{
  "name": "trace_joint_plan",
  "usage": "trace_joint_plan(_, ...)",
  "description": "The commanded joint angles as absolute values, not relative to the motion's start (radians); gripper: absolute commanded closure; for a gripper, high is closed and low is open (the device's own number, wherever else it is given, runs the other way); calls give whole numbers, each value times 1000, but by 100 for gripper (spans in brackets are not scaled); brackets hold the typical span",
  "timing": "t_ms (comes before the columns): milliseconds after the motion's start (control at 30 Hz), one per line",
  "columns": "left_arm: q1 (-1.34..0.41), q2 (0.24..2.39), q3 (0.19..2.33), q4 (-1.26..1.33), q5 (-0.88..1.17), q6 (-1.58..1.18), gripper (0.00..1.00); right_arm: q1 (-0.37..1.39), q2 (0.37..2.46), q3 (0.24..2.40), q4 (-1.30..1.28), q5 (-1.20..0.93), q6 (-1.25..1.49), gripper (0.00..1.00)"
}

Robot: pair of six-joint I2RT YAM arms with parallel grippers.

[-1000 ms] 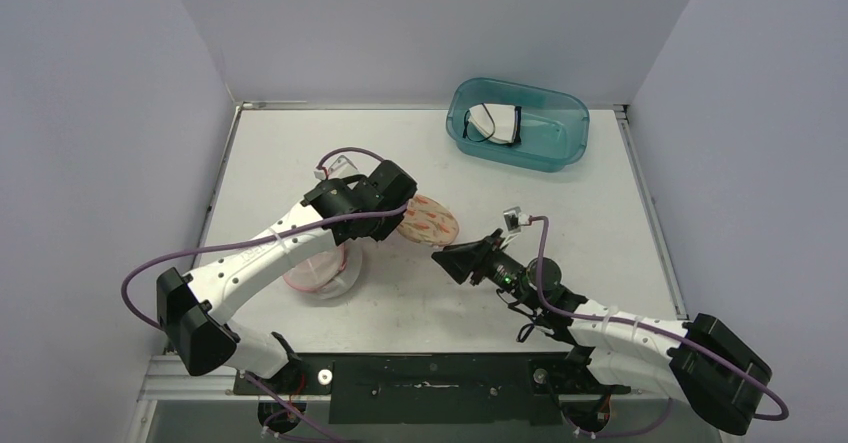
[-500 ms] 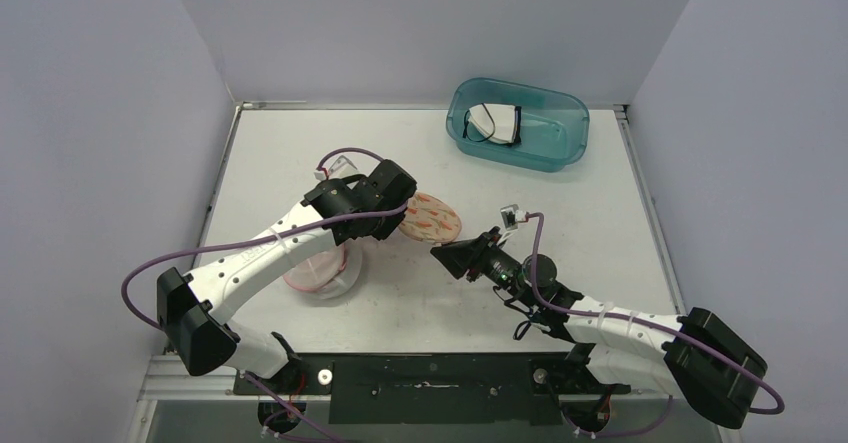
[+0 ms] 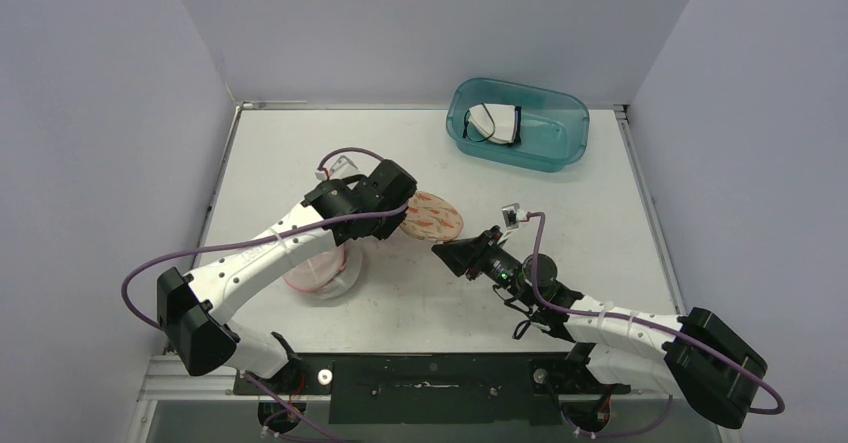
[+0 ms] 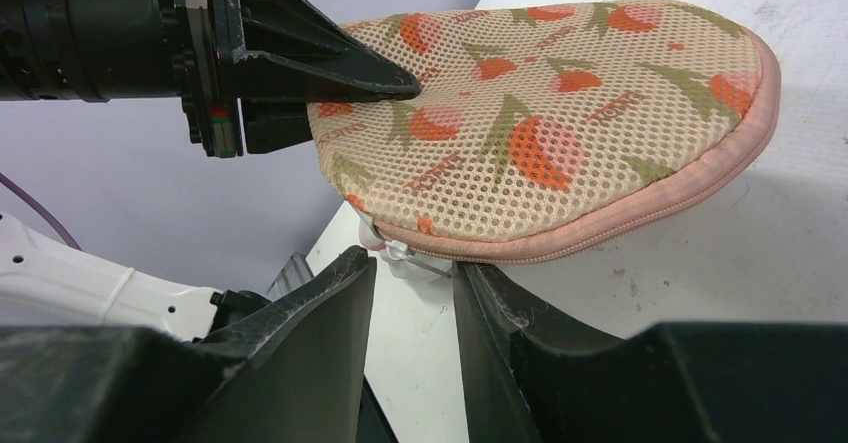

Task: Unzip the laundry bag and remove the bra
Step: Unzip the laundry bag at the center of the board.

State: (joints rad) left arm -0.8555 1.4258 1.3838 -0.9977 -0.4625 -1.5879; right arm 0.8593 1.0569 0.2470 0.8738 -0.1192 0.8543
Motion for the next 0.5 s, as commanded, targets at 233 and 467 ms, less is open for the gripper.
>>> trace_joint_plan(233,-850,1385,1374,-955,-474,-1604,100,868,1045,273,942,-105,848,70)
trace_joint_plan(467,-850,1385,1364,-949,-474,-1606,100,868,1037,270,933,-102,847,77)
